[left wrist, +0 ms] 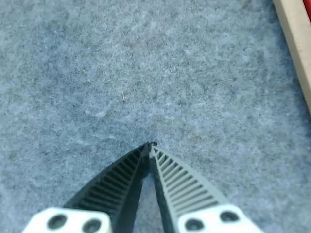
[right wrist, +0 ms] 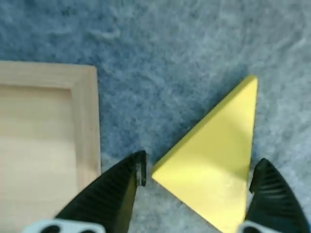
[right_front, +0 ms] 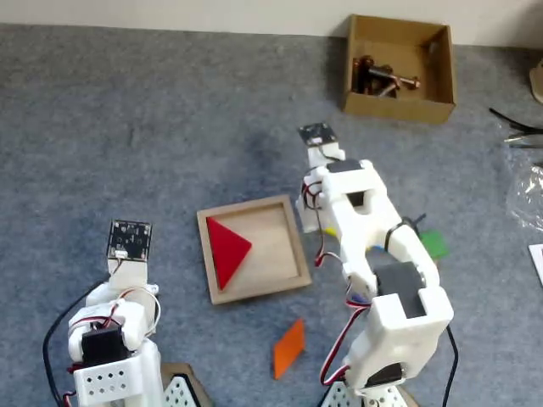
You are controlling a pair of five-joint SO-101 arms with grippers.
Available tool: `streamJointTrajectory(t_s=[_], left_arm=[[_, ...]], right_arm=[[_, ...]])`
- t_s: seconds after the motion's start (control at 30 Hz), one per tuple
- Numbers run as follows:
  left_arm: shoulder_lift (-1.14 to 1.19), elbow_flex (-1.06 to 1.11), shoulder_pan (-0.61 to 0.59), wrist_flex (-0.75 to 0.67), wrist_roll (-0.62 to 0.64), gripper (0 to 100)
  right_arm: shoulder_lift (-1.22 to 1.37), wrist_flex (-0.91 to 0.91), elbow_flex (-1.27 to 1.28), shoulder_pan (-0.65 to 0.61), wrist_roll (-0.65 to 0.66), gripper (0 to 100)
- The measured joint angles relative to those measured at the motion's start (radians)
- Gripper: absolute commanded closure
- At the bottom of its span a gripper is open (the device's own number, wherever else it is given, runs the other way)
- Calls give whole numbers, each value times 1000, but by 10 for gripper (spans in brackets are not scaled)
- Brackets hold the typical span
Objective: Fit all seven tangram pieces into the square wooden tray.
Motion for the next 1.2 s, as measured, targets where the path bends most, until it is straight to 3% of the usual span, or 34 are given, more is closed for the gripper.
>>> streamJointTrajectory(t_s=[0.73, 0.93, 1.2], left_arm=[[0, 0, 0, 0, 0, 995], [0, 0, 0, 0, 0, 995], [0, 0, 0, 0, 0, 995]], right_arm=[[75, 25, -37, 31, 0, 682], [75, 25, -40, 32, 0, 790], [74, 25, -44, 41, 0, 796]])
